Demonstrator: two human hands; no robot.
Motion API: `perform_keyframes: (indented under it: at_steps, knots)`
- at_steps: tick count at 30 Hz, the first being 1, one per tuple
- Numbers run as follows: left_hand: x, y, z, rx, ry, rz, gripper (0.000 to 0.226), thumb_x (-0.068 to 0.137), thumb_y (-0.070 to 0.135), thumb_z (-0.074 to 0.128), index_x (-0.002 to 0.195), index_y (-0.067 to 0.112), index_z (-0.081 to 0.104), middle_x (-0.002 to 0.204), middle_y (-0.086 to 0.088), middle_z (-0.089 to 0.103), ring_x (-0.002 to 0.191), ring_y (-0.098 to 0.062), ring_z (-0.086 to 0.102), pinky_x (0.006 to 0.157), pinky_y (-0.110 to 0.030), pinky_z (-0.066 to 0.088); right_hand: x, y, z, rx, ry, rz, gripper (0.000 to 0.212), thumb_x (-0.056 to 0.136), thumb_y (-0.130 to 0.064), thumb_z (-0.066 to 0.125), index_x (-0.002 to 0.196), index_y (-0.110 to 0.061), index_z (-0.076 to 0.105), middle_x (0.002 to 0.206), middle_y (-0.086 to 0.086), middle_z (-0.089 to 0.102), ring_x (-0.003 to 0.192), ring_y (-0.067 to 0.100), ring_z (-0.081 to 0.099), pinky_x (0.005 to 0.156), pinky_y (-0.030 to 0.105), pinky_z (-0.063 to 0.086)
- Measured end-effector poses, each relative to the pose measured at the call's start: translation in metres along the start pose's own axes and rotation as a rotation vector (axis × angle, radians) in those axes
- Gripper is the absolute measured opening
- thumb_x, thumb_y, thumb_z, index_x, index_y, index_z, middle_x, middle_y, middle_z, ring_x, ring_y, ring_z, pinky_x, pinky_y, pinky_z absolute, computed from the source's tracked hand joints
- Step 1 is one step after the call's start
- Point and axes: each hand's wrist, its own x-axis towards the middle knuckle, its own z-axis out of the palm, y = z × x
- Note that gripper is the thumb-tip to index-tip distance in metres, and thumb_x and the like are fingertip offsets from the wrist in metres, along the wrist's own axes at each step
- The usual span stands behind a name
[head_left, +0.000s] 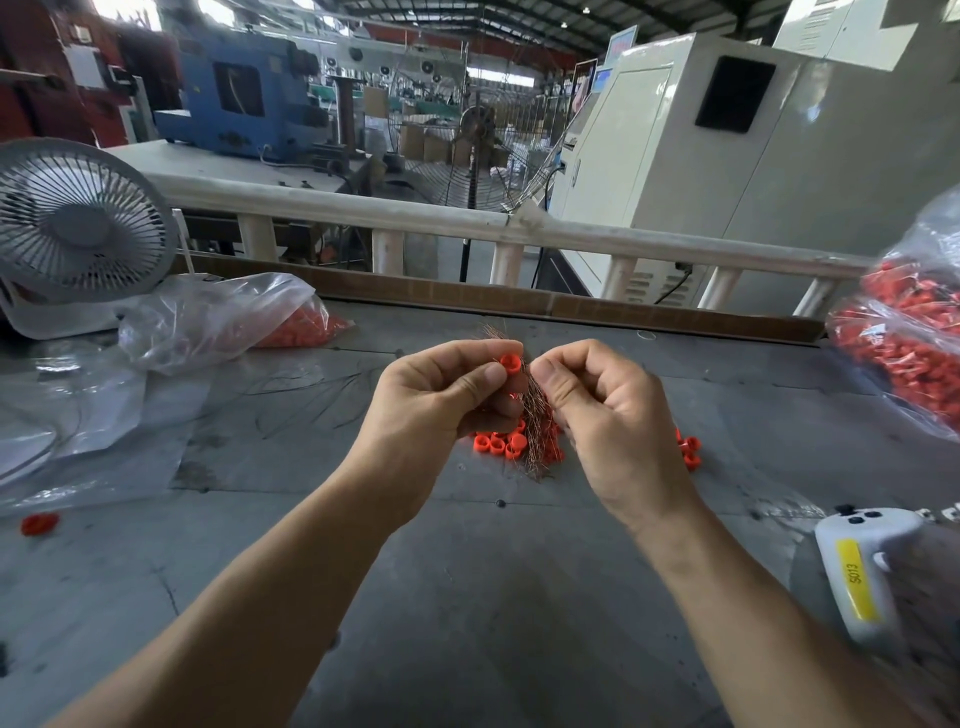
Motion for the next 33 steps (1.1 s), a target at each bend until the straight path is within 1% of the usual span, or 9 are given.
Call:
perform_keyframes:
  at_steps: [5,11,15,19,22,24,26,29,33]
  knots:
    - [0.0005,-0.0010,-0.0007,0.043,-0.013,0.006,0.030,0.084,0.015,0.068,0.112,0.010,0.077,0.093,-0.018,0.075,0.078,-0.022,0.070,0.075,-0.034,0.061,0.0007,0.0010,0.0011,-0.051,0.003,-0.013,0.011,0.098,-0.022,0.071,0.087,-0.024,0.071,0.069,-0.011,0.070,0.061,-0.002,0.062,0.059,0.012,0.048]
    - [0.0019,-0.0020,-0.0014,0.061,-0.014,0.000,0.033,0.084,0.015,0.069,0.115,0.009,0.077,0.090,-0.021,0.072,0.077,-0.022,0.069,0.078,-0.037,0.061,0.0014,0.0009,-0.0003,-0.104,0.003,-0.029,0.013,0.094,-0.017,0.075,0.082,-0.019,0.072,0.057,-0.011,0.061,0.052,-0.001,0.053,0.054,0.012,0.042]
    - [0.0015,-0.0009,-0.0016,0.040,-0.012,-0.019,0.034,0.087,0.017,0.067,0.118,0.006,0.075,0.097,-0.028,0.071,0.077,-0.021,0.069,0.078,-0.036,0.061,0.0015,0.0012,-0.0016,-0.111,-0.004,-0.031,0.013,0.095,-0.015,0.074,0.083,-0.016,0.072,0.055,-0.016,0.059,0.051,-0.001,0.051,0.053,0.009,0.039]
    - [0.0017,-0.0013,-0.0022,-0.029,-0.022,-0.042,0.028,0.093,0.007,0.062,0.118,0.002,0.074,0.098,-0.021,0.073,0.075,-0.019,0.068,0.076,-0.034,0.061,0.0016,0.0002,-0.0021,-0.107,-0.010,-0.018,0.012,0.095,-0.018,0.074,0.084,-0.020,0.073,0.059,-0.007,0.064,0.053,0.000,0.053,0.054,0.014,0.043]
    - [0.0017,-0.0003,-0.0029,-0.079,-0.035,-0.068,0.031,0.089,0.008,0.065,0.118,0.002,0.074,0.099,-0.022,0.074,0.076,-0.020,0.069,0.074,-0.032,0.061,0.0020,0.0010,-0.0016,-0.076,0.008,0.011,0.010,0.095,-0.020,0.075,0.086,-0.022,0.075,0.071,0.009,0.073,0.059,0.018,0.064,0.058,0.027,0.054]
    - [0.0020,0.0004,-0.0032,-0.097,-0.039,-0.077,0.031,0.085,0.009,0.066,0.115,0.003,0.075,0.098,-0.022,0.074,0.076,-0.019,0.070,0.073,-0.031,0.061,0.0021,0.0019,-0.0018,-0.068,0.014,0.019,0.008,0.095,-0.021,0.075,0.087,-0.022,0.076,0.075,0.009,0.074,0.066,0.027,0.069,0.062,0.033,0.057]
    - [0.0020,0.0011,-0.0030,-0.110,-0.040,-0.083,0.030,0.084,0.008,0.067,0.112,0.003,0.076,0.097,-0.021,0.074,0.076,-0.019,0.071,0.072,-0.030,0.061,0.0019,0.0029,-0.0022,-0.043,0.005,0.036,0.008,0.095,-0.022,0.074,0.088,-0.021,0.076,0.075,0.006,0.075,0.064,0.018,0.068,0.059,0.025,0.056]
    - [0.0019,0.0016,-0.0023,-0.129,-0.037,-0.090,0.029,0.084,0.007,0.067,0.112,0.000,0.074,0.095,-0.020,0.075,0.075,-0.020,0.071,0.071,-0.030,0.061,0.0017,0.0038,-0.0019,0.015,-0.009,0.055,0.010,0.096,-0.023,0.072,0.087,-0.020,0.075,0.068,-0.006,0.072,0.059,0.001,0.062,0.057,0.013,0.049]
    - [0.0014,0.0028,-0.0007,-0.124,-0.037,-0.094,0.030,0.083,0.006,0.067,0.112,-0.001,0.073,0.094,-0.019,0.075,0.075,-0.020,0.072,0.070,-0.029,0.061,0.0025,0.0038,-0.0009,0.051,-0.002,0.058,0.011,0.096,-0.023,0.071,0.086,-0.020,0.075,0.062,-0.014,0.069,0.053,-0.001,0.060,0.053,0.009,0.045]
